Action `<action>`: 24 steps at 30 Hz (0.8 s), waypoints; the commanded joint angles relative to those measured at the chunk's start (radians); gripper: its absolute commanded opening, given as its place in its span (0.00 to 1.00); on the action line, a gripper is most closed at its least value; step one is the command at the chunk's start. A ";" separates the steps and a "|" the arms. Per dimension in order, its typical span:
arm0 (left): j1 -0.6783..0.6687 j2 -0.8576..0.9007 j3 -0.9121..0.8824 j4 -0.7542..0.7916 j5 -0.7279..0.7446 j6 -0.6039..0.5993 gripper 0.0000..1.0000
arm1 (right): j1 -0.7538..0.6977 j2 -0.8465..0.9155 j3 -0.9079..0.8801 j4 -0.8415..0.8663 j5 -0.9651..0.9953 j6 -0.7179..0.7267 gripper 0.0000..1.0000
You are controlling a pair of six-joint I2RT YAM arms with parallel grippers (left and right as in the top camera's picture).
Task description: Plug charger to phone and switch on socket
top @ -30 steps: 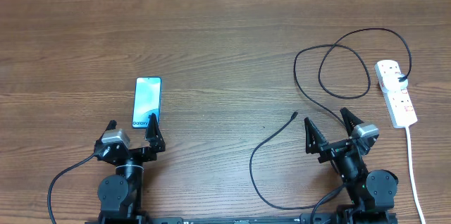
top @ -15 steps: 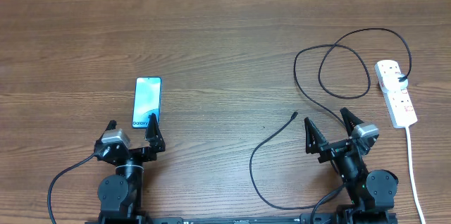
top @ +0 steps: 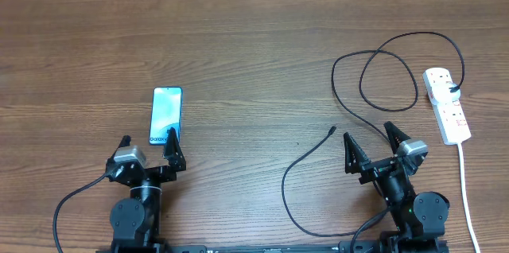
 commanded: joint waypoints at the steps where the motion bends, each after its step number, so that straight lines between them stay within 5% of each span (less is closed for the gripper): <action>1: 0.005 -0.005 0.003 0.040 0.031 0.017 1.00 | -0.003 -0.010 -0.010 0.002 -0.002 -0.001 1.00; 6: 0.005 0.005 0.133 -0.069 0.123 0.030 1.00 | -0.005 -0.010 0.003 0.002 0.008 0.041 1.00; 12: 0.005 0.175 0.506 -0.344 0.123 0.031 1.00 | -0.005 0.008 0.099 -0.060 0.082 0.113 1.00; 19: 0.004 0.637 1.143 -0.712 0.183 0.090 1.00 | -0.005 0.215 0.376 -0.234 0.157 0.132 1.00; 24: 0.004 1.027 1.635 -1.117 0.185 0.147 1.00 | -0.005 0.498 0.644 -0.396 0.156 0.132 1.00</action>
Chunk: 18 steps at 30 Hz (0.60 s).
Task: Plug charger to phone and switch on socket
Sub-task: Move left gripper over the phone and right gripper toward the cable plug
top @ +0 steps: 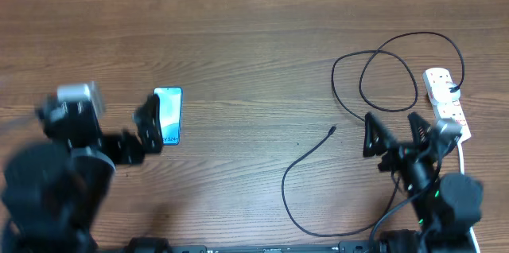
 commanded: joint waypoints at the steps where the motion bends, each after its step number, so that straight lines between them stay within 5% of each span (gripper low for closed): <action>1: 0.004 0.245 0.268 -0.185 0.022 0.074 1.00 | -0.005 0.179 0.169 -0.076 0.014 0.010 1.00; 6: 0.004 0.516 0.472 -0.351 0.023 0.074 1.00 | -0.005 0.409 0.305 -0.119 -0.121 0.010 1.00; 18: 0.004 0.861 0.474 -0.383 0.014 0.130 1.00 | -0.005 0.818 0.306 -0.132 -0.274 0.010 1.00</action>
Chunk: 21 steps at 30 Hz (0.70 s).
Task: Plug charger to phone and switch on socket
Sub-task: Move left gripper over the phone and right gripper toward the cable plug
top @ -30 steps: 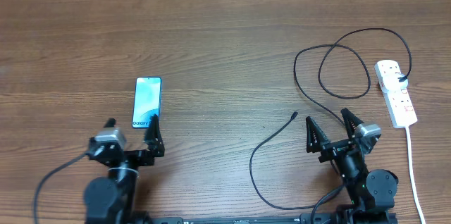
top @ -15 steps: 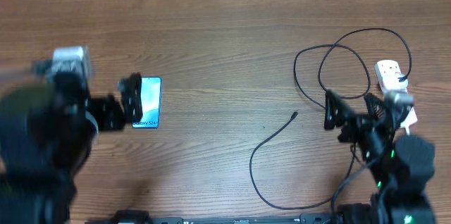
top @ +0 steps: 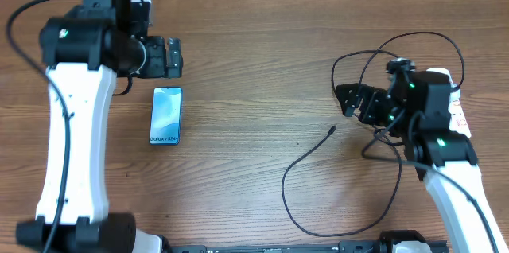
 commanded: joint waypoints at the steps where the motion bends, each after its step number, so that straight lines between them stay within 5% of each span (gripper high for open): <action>1: 0.004 0.084 0.021 -0.018 0.007 0.046 1.00 | -0.005 0.095 0.015 -0.012 -0.078 0.002 1.00; 9: 0.004 0.326 0.021 -0.111 0.003 0.069 1.00 | -0.004 0.293 0.015 -0.045 -0.309 0.002 1.00; 21: 0.006 0.555 -0.047 -0.072 -0.099 0.061 1.00 | -0.002 0.370 0.014 -0.101 -0.324 0.001 1.00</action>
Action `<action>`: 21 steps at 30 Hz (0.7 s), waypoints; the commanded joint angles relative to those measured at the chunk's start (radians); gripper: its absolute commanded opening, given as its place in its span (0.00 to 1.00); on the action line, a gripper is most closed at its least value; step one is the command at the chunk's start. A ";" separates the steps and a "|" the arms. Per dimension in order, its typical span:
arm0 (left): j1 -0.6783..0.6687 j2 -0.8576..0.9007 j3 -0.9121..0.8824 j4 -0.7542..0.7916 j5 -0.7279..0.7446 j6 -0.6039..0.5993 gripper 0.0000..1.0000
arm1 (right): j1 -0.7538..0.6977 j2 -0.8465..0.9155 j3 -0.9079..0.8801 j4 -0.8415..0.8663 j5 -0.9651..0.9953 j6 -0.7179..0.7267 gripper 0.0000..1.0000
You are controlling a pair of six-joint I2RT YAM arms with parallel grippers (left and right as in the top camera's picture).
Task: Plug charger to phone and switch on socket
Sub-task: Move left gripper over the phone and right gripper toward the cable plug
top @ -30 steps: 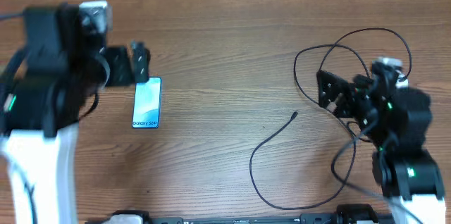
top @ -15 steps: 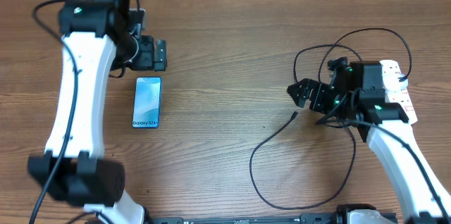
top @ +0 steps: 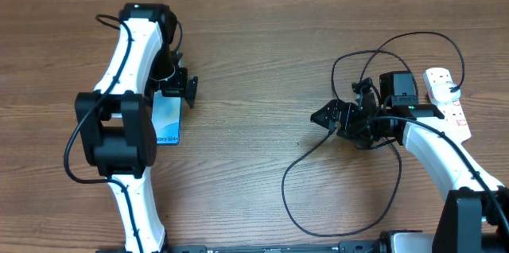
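Note:
The phone, blue screen up, lies at the left, its far end covered by my left gripper, which hangs open right over it. The black charger cable loops across the right side. Its free end runs under my right gripper, open and low over that spot, so the tip is hidden. A white socket strip lies at the far right with the charger's black plug in it.
The cable's upper loops lie between my right arm and the strip. A white mains lead leaves the strip toward the front edge. The wooden table runs bare between the two arms.
My left gripper has come from just beyond the phone's far end to right over that end. My right gripper has shifted left and forward from the cable loops onto the cable's free end.
Both arms sat folded at the table's front edge with their grippers open, the phone and the cable tip lying free. They then rose and reached out, left toward the phone and right toward the cable. Now each gripper hovers over its object; phone, cable and strip have not moved.

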 commanded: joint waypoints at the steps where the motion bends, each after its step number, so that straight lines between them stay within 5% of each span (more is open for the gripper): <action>1: 0.006 0.006 -0.042 0.050 -0.031 0.015 1.00 | -0.002 0.000 0.014 0.003 -0.020 0.000 1.00; 21: 0.071 0.006 -0.328 0.404 -0.038 -0.045 1.00 | -0.002 0.000 0.014 -0.054 -0.011 0.033 1.00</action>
